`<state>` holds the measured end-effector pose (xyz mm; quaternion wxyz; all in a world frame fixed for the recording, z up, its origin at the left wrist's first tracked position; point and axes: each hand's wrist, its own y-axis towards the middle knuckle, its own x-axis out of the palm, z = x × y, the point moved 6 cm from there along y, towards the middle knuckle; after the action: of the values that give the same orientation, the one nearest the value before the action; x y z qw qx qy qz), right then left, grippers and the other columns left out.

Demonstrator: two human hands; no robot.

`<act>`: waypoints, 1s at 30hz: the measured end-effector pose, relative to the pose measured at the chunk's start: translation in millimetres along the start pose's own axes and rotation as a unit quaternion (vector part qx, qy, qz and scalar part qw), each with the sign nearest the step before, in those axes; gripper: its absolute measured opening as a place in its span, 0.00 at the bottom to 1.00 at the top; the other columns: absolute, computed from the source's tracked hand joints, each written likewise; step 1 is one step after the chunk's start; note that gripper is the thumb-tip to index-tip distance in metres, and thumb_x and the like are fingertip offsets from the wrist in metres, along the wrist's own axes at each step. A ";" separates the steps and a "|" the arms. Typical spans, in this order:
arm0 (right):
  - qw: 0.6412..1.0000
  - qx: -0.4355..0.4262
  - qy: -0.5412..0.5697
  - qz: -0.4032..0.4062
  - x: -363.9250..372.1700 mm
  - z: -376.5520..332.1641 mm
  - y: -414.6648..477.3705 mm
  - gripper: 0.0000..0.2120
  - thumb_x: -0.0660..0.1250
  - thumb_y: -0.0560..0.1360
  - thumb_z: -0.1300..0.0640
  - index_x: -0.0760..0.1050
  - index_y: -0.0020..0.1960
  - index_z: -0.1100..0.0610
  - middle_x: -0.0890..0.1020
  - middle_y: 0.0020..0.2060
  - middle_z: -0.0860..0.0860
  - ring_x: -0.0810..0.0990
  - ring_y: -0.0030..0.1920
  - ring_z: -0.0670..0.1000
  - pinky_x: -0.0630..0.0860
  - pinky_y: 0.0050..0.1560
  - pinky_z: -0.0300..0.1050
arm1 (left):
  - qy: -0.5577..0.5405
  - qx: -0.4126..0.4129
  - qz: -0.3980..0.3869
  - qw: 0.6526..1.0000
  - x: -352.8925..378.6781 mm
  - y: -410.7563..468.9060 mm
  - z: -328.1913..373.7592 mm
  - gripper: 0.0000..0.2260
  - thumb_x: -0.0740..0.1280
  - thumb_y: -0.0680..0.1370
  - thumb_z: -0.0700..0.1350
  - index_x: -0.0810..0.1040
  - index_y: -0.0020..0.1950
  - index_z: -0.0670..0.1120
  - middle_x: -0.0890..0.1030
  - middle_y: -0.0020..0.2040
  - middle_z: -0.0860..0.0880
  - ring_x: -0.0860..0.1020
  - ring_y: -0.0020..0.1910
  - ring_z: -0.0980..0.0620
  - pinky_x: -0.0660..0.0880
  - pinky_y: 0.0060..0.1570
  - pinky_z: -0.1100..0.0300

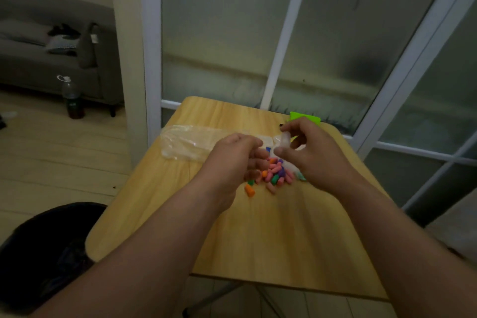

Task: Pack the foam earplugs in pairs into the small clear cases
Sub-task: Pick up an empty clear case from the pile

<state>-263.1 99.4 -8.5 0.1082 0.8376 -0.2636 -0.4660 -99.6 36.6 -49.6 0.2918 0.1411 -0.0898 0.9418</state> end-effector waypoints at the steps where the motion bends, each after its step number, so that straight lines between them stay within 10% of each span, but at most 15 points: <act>1: 0.999 -0.005 0.032 0.007 -0.1 -9.4 -13.8 0.17 0.79 0.75 0.55 0.77 0.61 0.48 0.81 0.53 0.40 0.79 0.49 0.41 0.74 0.45 0.30 | 0.011 -0.013 -0.021 1.000 3.5 -2.9 -2.7 0.10 0.63 0.84 0.42 0.79 0.62 0.40 0.85 0.48 0.41 0.83 0.39 0.50 0.79 0.40 0.56; 11: 0.996 -0.015 0.083 0.009 16.0 -31.0 -72.0 0.12 0.74 0.80 0.54 0.78 0.61 0.46 0.82 0.52 0.41 0.80 0.51 0.42 0.75 0.45 0.31 | 0.081 0.003 -0.100 0.992 7.0 -27.8 -15.2 0.13 0.69 0.83 0.46 0.82 0.61 0.37 0.84 0.56 0.34 0.85 0.50 0.44 0.82 0.44 0.61; 22: 0.953 0.145 0.265 -0.021 20.2 -20.2 -87.4 0.05 0.68 0.83 0.53 0.83 0.56 0.48 0.88 0.45 0.47 0.86 0.45 0.45 0.80 0.41 0.39 | 0.293 0.171 -0.036 0.940 -0.6 -39.4 -10.8 0.07 0.72 0.81 0.48 0.79 0.58 0.51 0.85 0.49 0.52 0.85 0.46 0.58 0.84 0.46 0.60; 30: 0.958 0.120 0.259 0.008 10.0 -16.9 -86.5 0.06 0.70 0.83 0.54 0.84 0.57 0.47 0.87 0.45 0.48 0.86 0.44 0.47 0.79 0.38 0.34 | 0.226 0.088 -0.062 0.968 3.0 -41.4 -16.9 0.10 0.66 0.85 0.51 0.80 0.60 0.47 0.86 0.49 0.45 0.85 0.43 0.51 0.85 0.44 0.55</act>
<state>-215.2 165.3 -43.5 0.0752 0.9342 -0.2875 -0.1974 -81.7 76.1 -61.0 0.3486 -0.0450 0.0708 0.9335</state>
